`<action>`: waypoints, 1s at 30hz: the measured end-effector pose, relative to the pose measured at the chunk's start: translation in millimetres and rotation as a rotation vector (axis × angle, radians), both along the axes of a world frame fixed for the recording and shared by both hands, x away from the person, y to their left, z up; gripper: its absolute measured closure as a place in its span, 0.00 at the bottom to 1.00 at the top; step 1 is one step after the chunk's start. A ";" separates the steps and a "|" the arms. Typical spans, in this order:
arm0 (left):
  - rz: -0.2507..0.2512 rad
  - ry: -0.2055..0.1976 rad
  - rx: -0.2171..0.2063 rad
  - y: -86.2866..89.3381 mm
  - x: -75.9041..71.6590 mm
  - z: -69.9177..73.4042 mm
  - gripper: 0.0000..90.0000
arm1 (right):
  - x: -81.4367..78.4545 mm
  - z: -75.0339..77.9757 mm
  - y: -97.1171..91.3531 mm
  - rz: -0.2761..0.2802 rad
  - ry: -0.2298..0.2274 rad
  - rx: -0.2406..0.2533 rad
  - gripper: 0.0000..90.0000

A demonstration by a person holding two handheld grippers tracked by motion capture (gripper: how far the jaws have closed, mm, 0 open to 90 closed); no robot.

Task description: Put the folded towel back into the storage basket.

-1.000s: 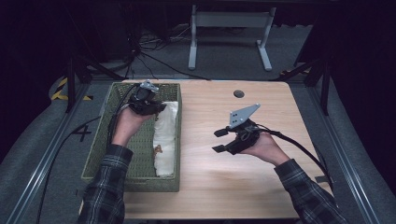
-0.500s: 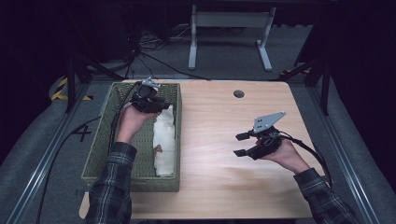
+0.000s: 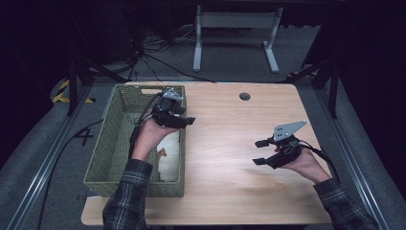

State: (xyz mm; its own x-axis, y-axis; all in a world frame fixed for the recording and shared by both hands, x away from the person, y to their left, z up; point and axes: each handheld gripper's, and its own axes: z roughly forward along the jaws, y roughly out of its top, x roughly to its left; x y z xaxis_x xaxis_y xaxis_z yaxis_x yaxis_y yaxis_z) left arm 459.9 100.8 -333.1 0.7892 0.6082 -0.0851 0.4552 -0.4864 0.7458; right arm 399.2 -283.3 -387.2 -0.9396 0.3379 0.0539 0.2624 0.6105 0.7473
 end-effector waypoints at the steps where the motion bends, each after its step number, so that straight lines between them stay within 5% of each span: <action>1: -0.006 -0.001 0.002 -5.7 -4.0 -1.1 0.45 | -1.1 -1.3 -2.8 -0.002 0.002 0.000 0.35; 18: -0.043 0.018 -0.005 -57.2 -42.3 -16.5 0.32 | -17.6 -17.7 -28.7 -0.067 0.004 -0.024 0.33; 21: -0.052 0.015 0.012 -67.9 -49.0 -21.8 0.32 | -20.0 -22.4 -34.8 -0.082 0.008 -0.018 0.33; 24: -0.043 -0.026 0.113 -79.8 -57.4 -23.4 0.31 | -22.9 -27.4 -41.2 -0.097 0.013 -0.028 0.33; 25: -0.037 -0.033 0.117 -81.7 -59.9 -22.6 0.32 | -23.6 -28.8 -43.1 -0.101 0.015 -0.031 0.33; 27: -0.054 -0.022 0.056 -85.5 -64.9 -20.7 0.31 | -25.4 -32.1 -46.8 -0.115 0.022 -0.033 0.33; 30: -0.081 -0.026 0.049 -96.1 -72.3 -21.9 0.31 | -27.6 -35.9 -50.7 -0.124 0.027 -0.040 0.33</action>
State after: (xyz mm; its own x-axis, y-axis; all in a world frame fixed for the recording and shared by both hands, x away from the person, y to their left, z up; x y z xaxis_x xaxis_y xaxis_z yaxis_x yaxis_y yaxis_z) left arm 387.7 4.6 -355.0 0.8375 0.5452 -0.0354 0.3936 -0.5570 0.7313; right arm 371.7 -334.0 -423.2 -0.8887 0.4541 0.0631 0.3579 0.6012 0.7145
